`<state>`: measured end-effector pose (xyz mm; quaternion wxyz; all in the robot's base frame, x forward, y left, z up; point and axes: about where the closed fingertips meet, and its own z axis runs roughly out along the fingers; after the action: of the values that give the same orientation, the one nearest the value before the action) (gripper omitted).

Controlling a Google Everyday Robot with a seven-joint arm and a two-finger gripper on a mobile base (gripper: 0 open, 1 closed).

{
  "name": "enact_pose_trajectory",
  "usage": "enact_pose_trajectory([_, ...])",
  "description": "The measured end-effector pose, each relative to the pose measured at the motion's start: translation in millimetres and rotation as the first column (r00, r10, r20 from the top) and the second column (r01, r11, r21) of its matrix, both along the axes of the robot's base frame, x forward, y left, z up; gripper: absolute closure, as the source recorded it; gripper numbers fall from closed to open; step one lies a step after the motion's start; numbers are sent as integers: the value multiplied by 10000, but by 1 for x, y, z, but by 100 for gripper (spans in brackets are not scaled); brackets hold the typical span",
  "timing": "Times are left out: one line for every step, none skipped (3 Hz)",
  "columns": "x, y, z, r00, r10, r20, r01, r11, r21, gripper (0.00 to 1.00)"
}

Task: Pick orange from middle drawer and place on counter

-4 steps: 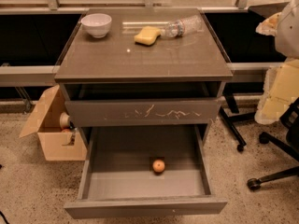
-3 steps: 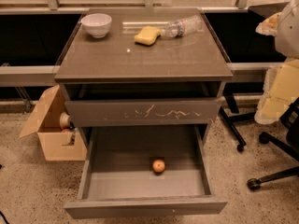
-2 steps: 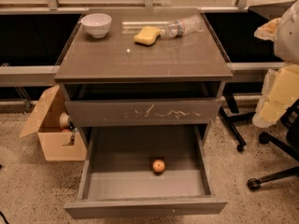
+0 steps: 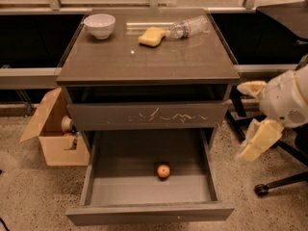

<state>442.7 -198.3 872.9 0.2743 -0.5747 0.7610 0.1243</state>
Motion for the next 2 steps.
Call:
enact_pose_trajectory([-1, 23, -30, 9994, 257, -251, -209, 9844, 1750, 0])
enact_pose_trajectory([-1, 23, -30, 9994, 259, -249, -212, 9848, 1726, 0])
